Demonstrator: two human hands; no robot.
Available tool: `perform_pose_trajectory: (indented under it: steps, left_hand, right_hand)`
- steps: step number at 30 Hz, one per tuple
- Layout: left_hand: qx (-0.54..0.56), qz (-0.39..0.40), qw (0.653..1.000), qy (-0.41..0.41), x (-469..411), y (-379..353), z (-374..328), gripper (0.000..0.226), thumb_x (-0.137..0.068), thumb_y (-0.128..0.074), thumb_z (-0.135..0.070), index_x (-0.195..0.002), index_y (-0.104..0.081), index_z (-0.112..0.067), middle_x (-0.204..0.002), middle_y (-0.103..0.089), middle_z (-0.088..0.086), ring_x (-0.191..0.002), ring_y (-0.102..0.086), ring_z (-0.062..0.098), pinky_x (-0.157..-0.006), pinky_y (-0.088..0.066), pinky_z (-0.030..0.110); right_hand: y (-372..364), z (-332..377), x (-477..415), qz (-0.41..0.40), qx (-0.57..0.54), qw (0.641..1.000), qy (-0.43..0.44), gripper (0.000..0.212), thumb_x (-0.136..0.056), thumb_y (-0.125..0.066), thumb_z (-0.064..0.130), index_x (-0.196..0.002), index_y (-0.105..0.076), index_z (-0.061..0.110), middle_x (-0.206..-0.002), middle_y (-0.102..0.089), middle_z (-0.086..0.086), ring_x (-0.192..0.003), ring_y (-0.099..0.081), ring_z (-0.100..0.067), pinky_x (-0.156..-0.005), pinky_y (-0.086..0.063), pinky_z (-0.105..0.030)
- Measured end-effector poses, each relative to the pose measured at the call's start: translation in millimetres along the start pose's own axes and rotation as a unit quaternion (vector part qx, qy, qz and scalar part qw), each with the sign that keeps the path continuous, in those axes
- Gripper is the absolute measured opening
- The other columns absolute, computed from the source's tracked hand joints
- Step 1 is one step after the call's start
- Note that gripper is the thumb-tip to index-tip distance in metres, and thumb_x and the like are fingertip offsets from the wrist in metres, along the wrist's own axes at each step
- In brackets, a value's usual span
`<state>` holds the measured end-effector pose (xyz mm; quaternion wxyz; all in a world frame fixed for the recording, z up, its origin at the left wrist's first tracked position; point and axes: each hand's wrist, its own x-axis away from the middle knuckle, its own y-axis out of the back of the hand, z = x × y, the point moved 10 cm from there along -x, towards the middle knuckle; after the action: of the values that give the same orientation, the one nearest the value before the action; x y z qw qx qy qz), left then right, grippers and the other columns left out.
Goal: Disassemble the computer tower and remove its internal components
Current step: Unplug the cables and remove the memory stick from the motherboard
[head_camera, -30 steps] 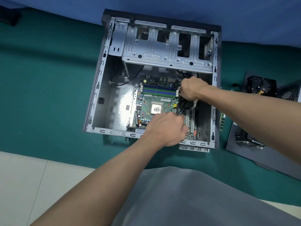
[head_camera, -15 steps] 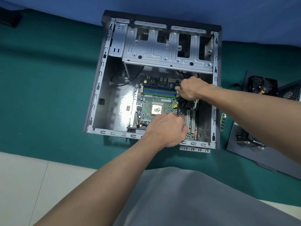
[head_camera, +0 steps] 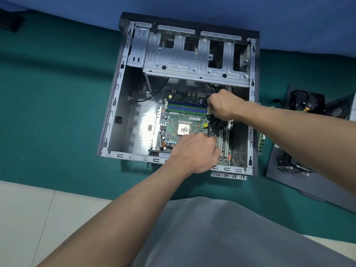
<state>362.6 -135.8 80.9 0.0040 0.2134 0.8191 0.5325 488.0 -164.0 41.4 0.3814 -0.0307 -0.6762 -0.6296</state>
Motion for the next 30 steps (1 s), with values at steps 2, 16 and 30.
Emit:
perform_pose_trajectory:
  steps: [2,16,30]
  left_hand:
    - [0.003,-0.005,1.000,0.001,0.3,1.6,0.1,0.027,-0.094,-0.034,-0.035,-0.078,-0.047,-0.016,-0.067,-0.054,0.003,-0.057,-0.047,0.022,-0.057,-0.033,0.034]
    - [0.003,-0.008,1.000,-0.002,0.1,1.7,-0.7,0.026,-0.094,-0.034,-0.034,-0.078,-0.045,-0.017,-0.066,-0.054,0.004,-0.057,-0.047,0.023,-0.057,-0.033,0.033]
    - [0.006,-0.001,1.000,0.004,0.9,3.0,-0.5,0.026,-0.093,-0.035,-0.034,-0.078,-0.046,-0.016,-0.068,-0.052,0.004,-0.059,-0.046,0.025,-0.059,-0.034,0.034]
  right_hand:
    - [-4.6,-1.1,1.0,0.008,0.006,1.000,-0.023,0.024,-0.097,-0.045,0.027,-0.084,-0.050,0.008,-0.083,-0.049,-0.009,-0.076,-0.052,-0.030,-0.069,-0.045,-0.036]
    - [4.5,2.4,3.6,-0.005,0.014,1.000,0.010,0.016,-0.085,-0.048,-0.006,-0.072,-0.056,-0.001,-0.072,-0.053,-0.015,-0.061,-0.055,-0.030,-0.050,-0.043,-0.034]
    - [4.9,0.1,7.0,-0.005,-0.007,0.999,-0.042,0.022,-0.082,-0.047,-0.003,-0.064,-0.041,0.009,-0.074,-0.048,-0.010,-0.057,-0.043,-0.021,-0.055,-0.035,-0.033]
